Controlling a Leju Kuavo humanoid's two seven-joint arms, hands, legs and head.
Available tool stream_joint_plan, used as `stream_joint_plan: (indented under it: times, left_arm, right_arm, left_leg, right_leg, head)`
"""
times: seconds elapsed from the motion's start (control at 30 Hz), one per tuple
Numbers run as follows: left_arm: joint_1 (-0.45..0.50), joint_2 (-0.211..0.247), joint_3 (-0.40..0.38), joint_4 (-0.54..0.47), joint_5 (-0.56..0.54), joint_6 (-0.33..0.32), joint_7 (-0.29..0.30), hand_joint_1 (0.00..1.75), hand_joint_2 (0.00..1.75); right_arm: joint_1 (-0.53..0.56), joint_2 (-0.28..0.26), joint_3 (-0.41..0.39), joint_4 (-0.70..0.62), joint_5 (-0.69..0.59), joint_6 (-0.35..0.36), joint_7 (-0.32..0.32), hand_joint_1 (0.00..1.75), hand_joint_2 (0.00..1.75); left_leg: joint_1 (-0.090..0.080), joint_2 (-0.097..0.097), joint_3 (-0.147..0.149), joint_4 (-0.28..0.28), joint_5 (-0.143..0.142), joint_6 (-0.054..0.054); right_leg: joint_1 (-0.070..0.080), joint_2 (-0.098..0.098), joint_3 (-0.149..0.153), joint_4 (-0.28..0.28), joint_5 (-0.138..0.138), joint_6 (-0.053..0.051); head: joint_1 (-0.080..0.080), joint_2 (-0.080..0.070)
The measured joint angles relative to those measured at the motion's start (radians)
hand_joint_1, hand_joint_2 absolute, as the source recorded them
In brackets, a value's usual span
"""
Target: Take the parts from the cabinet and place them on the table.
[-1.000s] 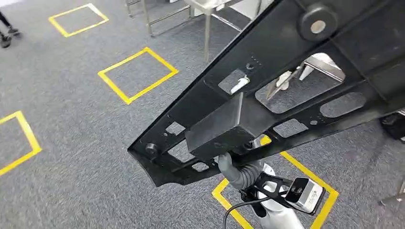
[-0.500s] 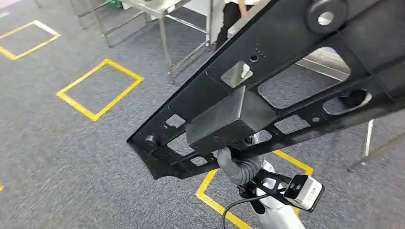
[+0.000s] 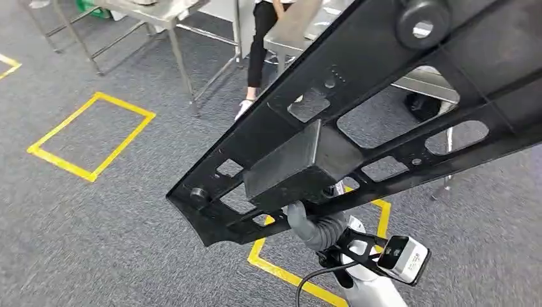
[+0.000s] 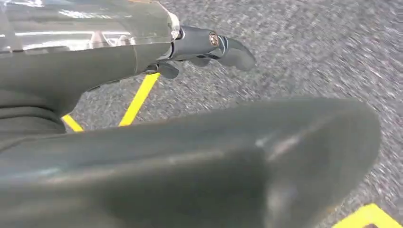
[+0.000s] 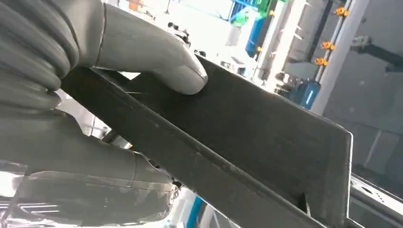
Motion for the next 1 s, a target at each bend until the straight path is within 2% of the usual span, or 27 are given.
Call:
stream_joint_plan:
  times: [0.1,0.13,0.17,0.2,0.23,0.27,0.3,0.33,0.37,0.4,0.43,0.47,0.5,0.53,0.6,0.63,0.67,0.7,0.73,0.8,0.83,0.87,0.9,0.93,0.97,1.0]
  left_arm:
    - [-0.004,0.000,0.000,0.000,0.000,0.002,-0.001,0.00,0.00]
    - [-0.007,0.000,0.000,0.000,0.000,0.002,-0.001,0.00,0.00]
    - [-0.007,0.000,0.000,0.000,-0.001,0.003,-0.002,0.00,0.00]
    - [-0.006,0.000,0.000,0.000,-0.004,0.003,-0.001,0.00,0.00]
    - [-0.006,0.000,0.000,0.000,-0.003,0.005,-0.001,0.00,0.00]
    - [-0.004,0.002,0.000,0.000,-0.003,0.007,0.000,0.00,0.00]
    - [-0.002,0.003,0.000,0.000,-0.003,0.009,0.000,0.00,0.00]
    - [-0.001,0.003,0.000,0.000,-0.003,0.010,0.000,0.00,0.00]
    - [0.004,0.003,0.000,0.000,-0.003,0.010,0.002,0.00,0.00]
    - [0.005,0.003,0.000,0.000,-0.003,0.010,0.002,0.00,0.00]
    - [0.005,0.003,0.000,0.000,-0.003,0.010,0.002,0.00,0.00]
    - [0.004,0.005,0.000,0.000,-0.003,0.010,0.002,0.00,0.00]
    - [0.006,0.007,0.000,0.000,-0.002,0.010,0.002,0.00,0.00]
    - [0.005,0.007,0.000,0.000,0.000,0.006,0.001,0.00,0.00]
    - [-0.004,0.007,0.000,0.000,0.002,0.000,0.001,0.00,0.00]
    - [-0.005,0.007,0.000,0.000,0.003,-0.004,0.000,0.00,0.00]
    - [-0.005,0.003,0.000,0.000,0.003,-0.008,0.000,0.00,0.00]
    - [-0.003,0.003,0.000,0.000,0.003,-0.009,-0.004,0.00,0.00]
    - [0.000,0.003,0.000,0.000,0.003,-0.010,-0.005,0.00,0.00]
    - [0.004,0.003,0.000,0.000,0.003,-0.011,-0.005,0.00,0.00]
    - [0.005,0.003,0.000,0.000,0.003,-0.011,-0.005,0.00,0.00]
    - [0.005,0.003,0.000,0.000,0.003,-0.011,-0.006,0.00,0.00]
    - [0.004,0.003,0.000,0.000,0.003,-0.014,-0.006,0.00,0.00]
    - [0.003,0.003,0.000,0.000,0.003,-0.016,-0.006,0.00,0.00]
    - [0.002,0.003,0.000,0.000,0.003,-0.018,-0.007,0.00,0.00]
    - [0.002,0.003,0.000,0.000,0.003,-0.018,-0.007,0.00,0.00]
  right_arm:
    - [0.000,-0.002,0.000,0.002,-0.002,0.000,0.000,1.75,1.75]
    - [0.000,-0.003,0.000,0.002,-0.002,0.000,0.000,1.75,1.75]
    - [0.000,-0.003,0.000,0.002,-0.002,0.000,0.000,1.75,1.75]
    - [-0.002,-0.003,0.000,0.002,-0.002,0.000,0.000,1.75,1.75]
    - [-0.001,-0.003,0.001,0.002,-0.003,0.000,0.000,1.75,1.75]
    - [0.001,-0.004,0.001,0.003,-0.003,0.000,0.000,1.75,1.75]
    - [0.003,-0.004,0.001,0.003,-0.003,0.000,0.000,1.75,1.75]
    - [0.005,-0.005,0.000,0.004,-0.003,0.000,0.000,1.75,1.75]
    - [0.007,-0.006,0.000,0.004,-0.003,0.000,0.000,1.75,1.75]
    - [0.009,-0.007,0.000,0.004,-0.004,0.000,0.000,1.75,1.75]
    - [0.009,-0.007,0.000,0.004,-0.005,0.001,0.000,1.75,1.75]
    - [0.010,-0.007,0.000,0.004,-0.005,0.001,0.000,1.75,1.75]
    - [0.009,-0.007,0.000,0.004,-0.006,0.005,0.000,1.75,1.75]
    - [0.011,-0.007,0.000,0.004,-0.006,0.007,0.000,1.75,1.75]
    - [0.017,-0.008,-0.002,0.003,-0.006,0.016,0.000,1.75,1.75]
    - [0.018,-0.008,-0.002,0.002,-0.005,0.018,0.000,1.75,1.75]
    - [0.020,-0.008,-0.004,0.001,-0.003,0.019,0.000,1.75,1.75]
    - [0.018,-0.009,-0.006,0.000,-0.002,0.021,0.000,1.75,1.75]
    - [0.018,-0.009,-0.008,-0.001,-0.002,0.021,0.000,1.75,1.75]
    - [0.022,-0.009,-0.009,0.000,-0.002,0.024,0.000,1.75,1.75]
    - [0.024,-0.010,-0.010,0.000,-0.002,0.025,0.000,1.75,1.75]
    - [0.025,-0.010,-0.011,0.000,-0.001,0.026,0.000,1.75,1.75]
    - [0.025,-0.010,-0.011,0.000,0.000,0.026,0.000,1.75,1.75]
    - [0.025,-0.010,-0.012,-0.001,0.000,0.026,0.000,1.75,1.75]
    - [0.024,-0.010,-0.012,-0.001,0.000,0.026,0.000,1.75,1.75]
    - [0.022,-0.010,-0.013,-0.001,0.000,0.026,0.000,1.75,1.75]
  left_leg:
    - [0.002,0.031,0.010,-0.006,-0.003,-0.015]
    - [0.003,0.039,0.015,-0.006,-0.007,-0.022]
    - [0.010,-0.009,0.011,0.012,-0.022,-0.028]
    - [0.012,-0.053,-0.015,0.067,-0.059,-0.029]
    - [0.011,-0.071,-0.054,0.149,-0.101,-0.030]
    - [0.011,-0.077,-0.093,0.227,-0.132,-0.031]
    - [0.011,-0.080,-0.127,0.292,-0.150,-0.032]
    - [0.011,-0.080,-0.141,0.312,-0.143,-0.031]
    - [0.011,-0.081,-0.134,0.286,-0.114,-0.029]
    - [0.011,-0.084,-0.107,0.218,-0.066,-0.025]
    - [0.011,-0.098,-0.065,0.119,-0.011,-0.021]
    - [0.011,-0.137,-0.032,0.038,0.025,-0.015]
    - [0.013,-0.166,-0.019,0.010,0.007,-0.009]
    - [0.011,-0.159,-0.018,0.009,0.008,-0.008]
    - [0.004,-0.144,-0.016,0.008,0.008,0.003]
    - [0.010,-0.132,-0.012,-0.002,0.014,0.011]
    - [0.014,-0.115,-0.008,-0.008,0.019,0.018]
    - [0.013,-0.104,-0.007,-0.010,0.019,0.026]
    - [0.011,-0.092,-0.007,-0.010,0.018,0.028]
    - [0.008,-0.067,-0.008,-0.010,0.016,0.030]
    - [0.008,-0.053,-0.008,-0.010,0.015,0.030]
    - [0.008,-0.039,-0.006,-0.010,0.013,0.028]
    - [0.008,-0.027,-0.004,-0.009,0.011,0.026]
    - [0.008,-0.017,0.000,-0.009,0.008,0.024]
    - [0.007,-0.007,0.005,-0.008,0.004,0.020]
    - [0.002,0.001,0.007,-0.006,0.000,0.014]
  right_leg:
    - [0.004,0.036,-0.006,0.002,-0.001,-0.016]
    - [-0.001,0.050,0.000,-0.006,0.005,-0.024]
    - [-0.006,0.059,0.003,-0.010,0.008,-0.029]
    - [-0.007,0.066,0.003,-0.010,0.008,-0.036]
    - [-0.007,0.076,0.003,-0.010,0.008,-0.040]
    - [-0.005,0.089,0.002,-0.010,0.008,-0.041]
    - [-0.003,0.104,0.002,-0.010,0.008,-0.042]
    - [-0.003,0.118,0.003,-0.009,0.008,-0.042]
    - [-0.003,0.133,0.005,-0.009,0.008,-0.041]
    - [-0.003,0.149,0.006,-0.007,0.007,-0.041]
    - [-0.003,0.164,0.008,-0.006,0.006,-0.038]
    - [-0.005,0.173,0.009,-0.004,0.005,-0.035]
    - [0.001,0.182,0.005,0.000,0.004,-0.028]
    - [-0.004,0.192,0.000,-0.001,0.007,-0.021]
    - [-0.011,0.212,-0.002,-0.006,0.012,-0.007]
    - [-0.005,0.224,-0.004,-0.008,0.014,0.002]
    - [-0.006,0.179,-0.006,0.006,0.004,0.003]
    - [-0.001,0.126,-0.028,0.048,-0.028,0.005]
    - [-0.004,0.099,-0.064,0.123,-0.069,0.009]
    - [-0.009,0.083,-0.143,0.281,-0.132,0.015]
    - [-0.011,0.081,-0.164,0.322,-0.136,0.018]
    - [-0.013,0.078,-0.156,0.304,-0.113,0.019]
    - [-0.013,0.073,-0.120,0.238,-0.074,0.018]
    - [-0.013,0.061,-0.066,0.138,-0.029,0.014]
    - [-0.009,0.029,-0.015,0.047,0.004,0.007]
    - [0.001,-0.030,0.010,-0.006,-0.002,-0.002]
  head:
    - [0.000,0.000]
    - [0.000,0.000]
    - [0.000,0.000]
    - [-0.001,0.000]
    - [0.000,0.000]
    - [-0.001,0.000]
    - [-0.001,0.000]
    - [-0.001,0.000]
    - [-0.001,0.000]
    - [-0.001,0.000]
    - [-0.001,0.000]
    - [0.000,0.000]
    - [0.000,0.000]
    - [-0.001,0.000]
    - [0.000,0.000]
    - [-0.001,0.000]
    - [-0.001,0.000]
    - [0.000,0.000]
    - [0.000,0.000]
    - [0.000,0.000]
    - [0.000,0.000]
    - [0.000,0.000]
    - [0.000,0.000]
    - [0.000,0.000]
    - [0.000,0.000]
    - [0.000,0.000]
